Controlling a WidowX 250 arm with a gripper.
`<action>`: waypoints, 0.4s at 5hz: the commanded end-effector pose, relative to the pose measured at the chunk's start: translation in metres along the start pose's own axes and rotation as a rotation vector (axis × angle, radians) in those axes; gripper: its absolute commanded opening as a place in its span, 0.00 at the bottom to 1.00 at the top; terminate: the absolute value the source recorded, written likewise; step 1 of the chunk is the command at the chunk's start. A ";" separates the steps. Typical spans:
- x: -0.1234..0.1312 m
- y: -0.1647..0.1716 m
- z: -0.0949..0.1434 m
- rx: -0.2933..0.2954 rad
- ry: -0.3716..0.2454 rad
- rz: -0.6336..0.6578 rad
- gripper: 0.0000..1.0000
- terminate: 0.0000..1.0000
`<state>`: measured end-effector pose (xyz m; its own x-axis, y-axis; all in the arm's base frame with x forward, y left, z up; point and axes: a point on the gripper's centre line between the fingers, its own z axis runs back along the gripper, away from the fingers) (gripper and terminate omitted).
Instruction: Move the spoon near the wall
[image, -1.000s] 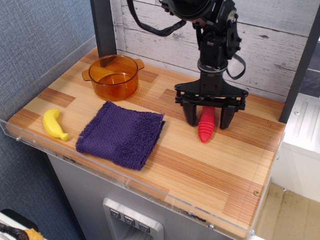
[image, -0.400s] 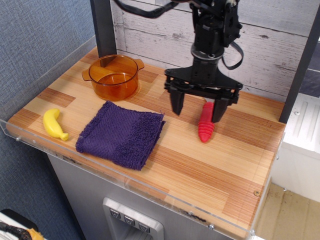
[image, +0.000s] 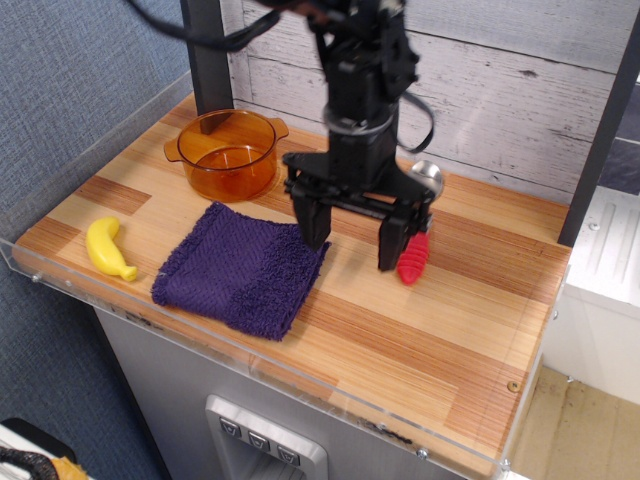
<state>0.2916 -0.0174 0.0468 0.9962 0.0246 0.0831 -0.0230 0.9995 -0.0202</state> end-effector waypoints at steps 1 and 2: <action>-0.052 -0.007 0.020 -0.003 -0.103 0.018 1.00 0.00; -0.069 -0.006 0.022 0.064 -0.093 0.073 1.00 0.00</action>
<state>0.2275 -0.0138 0.0576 0.9842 0.0972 0.1477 -0.1031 0.9941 0.0334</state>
